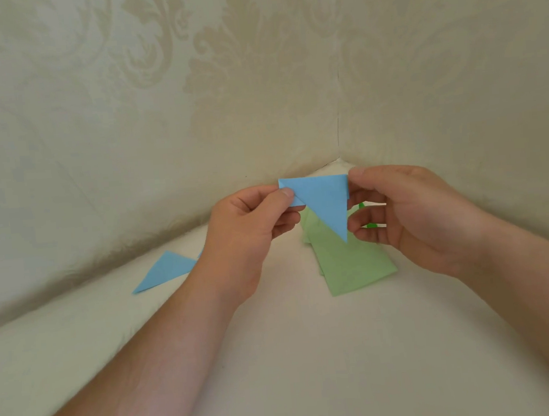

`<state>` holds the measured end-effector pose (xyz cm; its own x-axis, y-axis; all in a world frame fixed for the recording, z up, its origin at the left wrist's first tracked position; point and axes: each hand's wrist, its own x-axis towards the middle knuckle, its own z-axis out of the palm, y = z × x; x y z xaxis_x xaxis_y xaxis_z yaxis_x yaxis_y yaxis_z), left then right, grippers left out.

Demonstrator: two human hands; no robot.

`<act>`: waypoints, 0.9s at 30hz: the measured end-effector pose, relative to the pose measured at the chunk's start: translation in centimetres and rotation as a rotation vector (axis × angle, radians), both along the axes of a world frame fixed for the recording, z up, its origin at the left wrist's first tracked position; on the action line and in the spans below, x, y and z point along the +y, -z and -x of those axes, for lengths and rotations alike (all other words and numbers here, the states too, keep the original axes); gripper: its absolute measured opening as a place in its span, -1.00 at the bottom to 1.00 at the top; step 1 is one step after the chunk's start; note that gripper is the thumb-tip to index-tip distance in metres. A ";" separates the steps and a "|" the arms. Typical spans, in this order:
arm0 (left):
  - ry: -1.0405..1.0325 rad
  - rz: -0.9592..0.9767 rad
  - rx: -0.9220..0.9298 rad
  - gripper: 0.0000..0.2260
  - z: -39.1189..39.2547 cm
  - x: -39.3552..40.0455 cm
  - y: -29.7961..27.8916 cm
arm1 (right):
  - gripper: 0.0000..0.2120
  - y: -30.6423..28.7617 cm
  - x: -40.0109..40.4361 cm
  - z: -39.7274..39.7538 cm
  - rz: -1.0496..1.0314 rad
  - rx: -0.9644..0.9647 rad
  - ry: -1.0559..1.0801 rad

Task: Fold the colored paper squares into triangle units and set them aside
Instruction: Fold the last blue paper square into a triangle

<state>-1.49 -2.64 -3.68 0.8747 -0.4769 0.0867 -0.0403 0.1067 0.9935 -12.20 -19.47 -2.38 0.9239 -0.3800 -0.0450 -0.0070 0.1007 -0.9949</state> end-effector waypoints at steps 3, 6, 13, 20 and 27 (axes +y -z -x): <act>0.085 -0.007 0.093 -0.84 0.2 0.0 -0.1 | -0.78 0.2 0.1 -0.1 0.046 0.005 0.012; 0.176 -0.022 0.193 -0.84 0.6 -0.1 -0.2 | -0.79 0.4 -0.1 -0.2 0.046 0.022 0.047; 0.172 0.024 0.191 -0.84 0.6 -0.3 0.0 | -0.82 0.5 -0.2 -0.2 0.044 0.028 0.043; 0.131 -0.001 0.081 -0.75 0.5 -0.3 0.2 | -0.72 0.5 -0.2 -0.3 -0.005 0.050 0.005; 0.136 0.016 0.070 -0.74 0.4 -0.4 0.3 | -0.64 0.5 -0.1 -0.2 -0.150 0.189 -0.135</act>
